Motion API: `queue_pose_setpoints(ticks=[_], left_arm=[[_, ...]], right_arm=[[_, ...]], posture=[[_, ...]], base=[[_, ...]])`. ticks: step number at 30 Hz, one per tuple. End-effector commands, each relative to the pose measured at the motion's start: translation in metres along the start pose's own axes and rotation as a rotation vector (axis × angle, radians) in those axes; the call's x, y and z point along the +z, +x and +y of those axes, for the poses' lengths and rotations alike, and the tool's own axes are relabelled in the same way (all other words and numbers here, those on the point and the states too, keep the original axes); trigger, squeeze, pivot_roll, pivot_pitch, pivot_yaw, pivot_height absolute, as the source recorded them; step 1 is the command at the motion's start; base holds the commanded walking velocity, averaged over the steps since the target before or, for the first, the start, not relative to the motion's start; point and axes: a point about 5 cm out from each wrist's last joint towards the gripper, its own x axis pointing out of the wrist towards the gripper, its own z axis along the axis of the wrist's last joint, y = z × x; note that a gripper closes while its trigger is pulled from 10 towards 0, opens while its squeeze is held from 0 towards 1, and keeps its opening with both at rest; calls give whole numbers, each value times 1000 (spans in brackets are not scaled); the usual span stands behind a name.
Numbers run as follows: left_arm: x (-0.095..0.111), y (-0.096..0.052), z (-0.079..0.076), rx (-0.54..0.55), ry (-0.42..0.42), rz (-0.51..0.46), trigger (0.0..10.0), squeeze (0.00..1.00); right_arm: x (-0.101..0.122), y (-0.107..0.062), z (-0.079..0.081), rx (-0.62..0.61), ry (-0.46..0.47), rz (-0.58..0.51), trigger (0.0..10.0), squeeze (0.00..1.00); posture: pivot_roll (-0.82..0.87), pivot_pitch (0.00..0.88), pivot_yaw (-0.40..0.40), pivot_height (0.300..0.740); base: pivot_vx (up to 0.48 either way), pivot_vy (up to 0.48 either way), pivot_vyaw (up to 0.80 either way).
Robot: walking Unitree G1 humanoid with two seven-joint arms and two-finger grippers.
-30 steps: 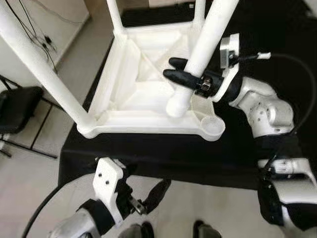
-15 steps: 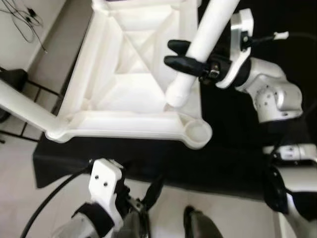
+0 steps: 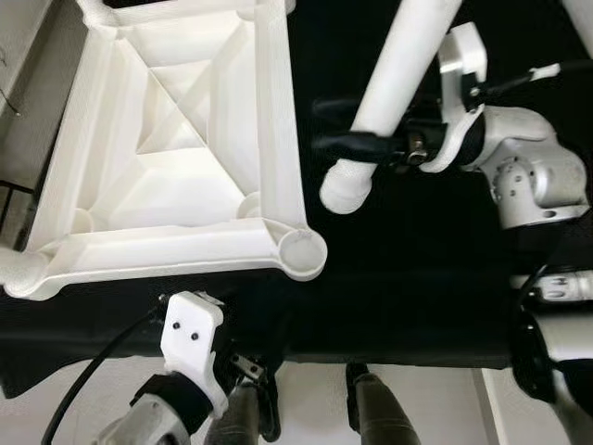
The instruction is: Building children table
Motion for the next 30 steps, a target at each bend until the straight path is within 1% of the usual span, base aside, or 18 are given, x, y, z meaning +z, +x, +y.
queue_pose_setpoints(ticks=[1,5,7,8,9,10,12,16,17,19,20,22,27,30], left_arm=[[-6,-3,2,19,12,36,10000,0],[-8,-2,4,49,36,41,10000,0],[-8,-3,6,74,65,41,10000,0],[-8,-3,6,74,65,41,10000,0],[-10,-4,6,84,88,58,10000,0],[-11,-5,8,104,126,76,10000,0],[-12,-6,8,114,142,77,10000,0],[-12,-12,5,98,165,88,10000,0],[-12,-12,5,98,165,88,10000,0],[-14,-17,-1,63,127,96,10000,0],[-14,-17,-1,63,127,96,10000,0],[-13,-19,-6,30,102,91,10000,0],[-12,-20,-10,-5,110,81,10000,0],[-12,-20,-12,-32,116,69,10000,0]], right_arm=[[2,3,6,34,-10,-23,10000,0],[2,5,11,46,11,-63,10000,0],[2,6,17,73,19,-76,10000,0],[2,6,17,73,19,-76,10000,0],[2,8,20,92,26,-81,10000,0],[-1,11,25,123,34,-75,10000,0],[-3,12,27,136,35,-68,10000,0],[-9,12,30,157,51,-45,10000,0],[-9,12,30,157,51,-45,10000,0],[-12,8,29,148,53,-24,10000,0],[-12,8,29,148,53,-24,10000,0],[-13,4,29,140,53,-7,10000,0],[-14,-3,33,147,51,31,10000,0],[-14,-9,39,176,55,52,10000,0]], posture=[[-37,356,87,740],[-31,343,90,740],[-26,337,90,740],[-26,337,90,740],[-17,331,92,740],[-11,331,93,740],[-11,331,93,740],[-2,332,95,740],[-2,332,95,740],[0,335,97,740],[0,335,97,740],[3,340,101,740],[1,349,106,740],[-1,355,110,740]], base=[[0,0,0],[0,0,0],[0,0,0],[0,0,0],[0,0,0],[0,431,0],[0,431,0],[0,0,0],[0,0,0],[0,0,0],[0,0,0],[0,0,0],[0,0,0],[0,0,0]])
